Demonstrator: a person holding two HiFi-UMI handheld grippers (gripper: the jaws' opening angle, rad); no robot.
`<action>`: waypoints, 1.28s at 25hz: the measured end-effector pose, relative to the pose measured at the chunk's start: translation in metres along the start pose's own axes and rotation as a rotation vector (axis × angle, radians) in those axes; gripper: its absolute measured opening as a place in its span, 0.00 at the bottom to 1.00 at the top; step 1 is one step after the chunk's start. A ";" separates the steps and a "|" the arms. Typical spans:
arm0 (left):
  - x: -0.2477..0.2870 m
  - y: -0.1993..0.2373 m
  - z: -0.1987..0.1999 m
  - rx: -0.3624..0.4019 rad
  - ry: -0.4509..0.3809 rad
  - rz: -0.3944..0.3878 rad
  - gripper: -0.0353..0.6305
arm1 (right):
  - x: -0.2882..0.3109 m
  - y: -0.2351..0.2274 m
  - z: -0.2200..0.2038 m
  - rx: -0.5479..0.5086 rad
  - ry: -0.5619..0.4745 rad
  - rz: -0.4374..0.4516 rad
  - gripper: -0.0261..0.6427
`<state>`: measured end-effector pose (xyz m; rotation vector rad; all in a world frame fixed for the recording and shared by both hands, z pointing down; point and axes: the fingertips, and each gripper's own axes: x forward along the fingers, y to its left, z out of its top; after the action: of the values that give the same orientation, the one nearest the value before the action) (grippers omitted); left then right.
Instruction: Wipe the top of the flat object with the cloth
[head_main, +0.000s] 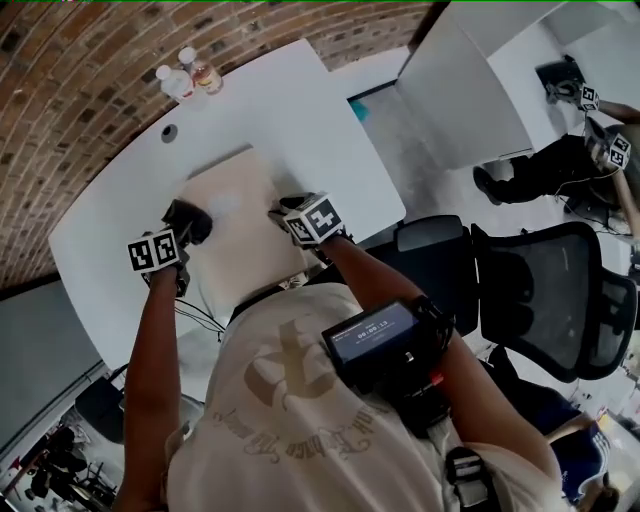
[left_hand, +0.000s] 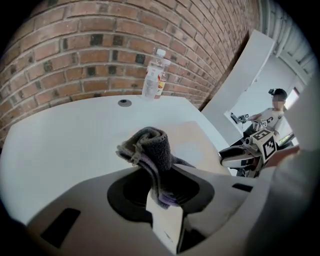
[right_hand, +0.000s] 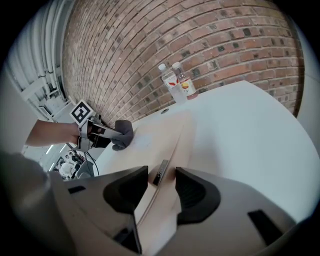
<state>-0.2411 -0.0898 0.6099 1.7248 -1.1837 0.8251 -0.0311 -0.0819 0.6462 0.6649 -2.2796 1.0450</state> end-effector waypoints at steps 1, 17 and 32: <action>-0.001 0.002 -0.003 -0.005 -0.006 -0.002 0.21 | -0.001 0.000 -0.001 -0.001 0.004 -0.005 0.31; -0.019 0.002 -0.010 -0.147 -0.079 -0.102 0.21 | -0.009 -0.001 -0.003 0.082 -0.059 -0.056 0.31; 0.039 -0.158 0.025 0.059 -0.003 -0.420 0.21 | -0.027 0.019 -0.040 0.105 -0.063 -0.079 0.31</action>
<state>-0.0786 -0.0990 0.5887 1.9319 -0.7619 0.6036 -0.0129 -0.0336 0.6412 0.8343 -2.2447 1.1263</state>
